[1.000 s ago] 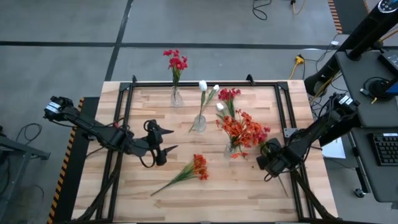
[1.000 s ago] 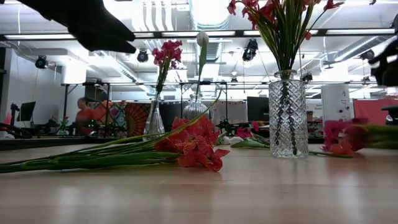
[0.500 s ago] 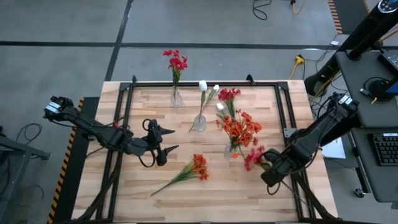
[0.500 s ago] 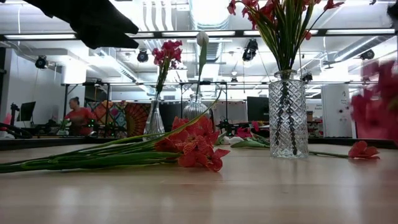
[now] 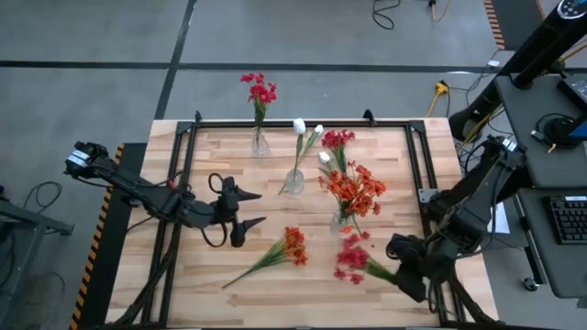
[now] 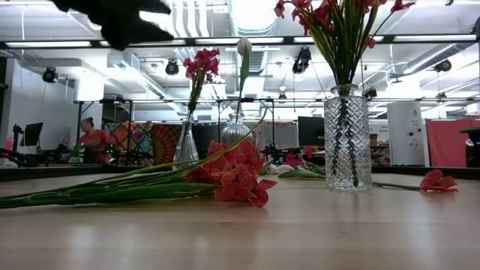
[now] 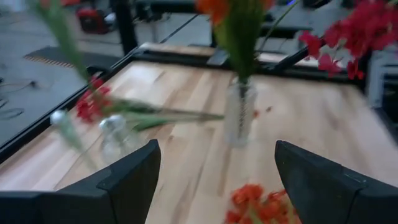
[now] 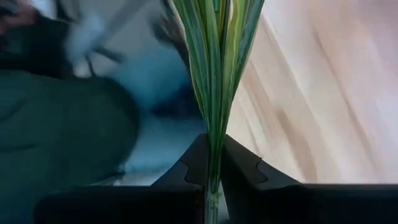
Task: Sort flowers into vase by color
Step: Put the middle right red sprig flower into the top left transparent glass vase
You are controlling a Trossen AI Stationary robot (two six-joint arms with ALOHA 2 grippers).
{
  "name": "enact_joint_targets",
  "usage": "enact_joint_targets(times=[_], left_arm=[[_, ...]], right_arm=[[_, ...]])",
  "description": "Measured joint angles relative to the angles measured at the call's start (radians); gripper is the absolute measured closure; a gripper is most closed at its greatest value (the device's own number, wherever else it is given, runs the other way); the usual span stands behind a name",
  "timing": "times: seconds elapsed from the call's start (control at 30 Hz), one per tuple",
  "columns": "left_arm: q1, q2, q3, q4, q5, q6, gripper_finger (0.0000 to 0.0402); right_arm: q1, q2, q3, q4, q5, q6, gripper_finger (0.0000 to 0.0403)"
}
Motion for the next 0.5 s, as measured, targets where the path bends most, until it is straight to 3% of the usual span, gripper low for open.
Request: enact_joint_targets(times=[0.3, 0.5], left_arm=[[-0.028, 0.004, 0.000, 0.289, 0.229, 0.200, 0.0104], [-0.041, 0.096, -0.001, 0.459, 0.229, 0.290, 0.0104]], right_arm=[[-0.055, 0.050, -0.004, 0.339, 0.372, -0.678, 0.0381], [-0.126, 0.163, -0.004, 0.752, 0.433, -1.114, 0.0381]])
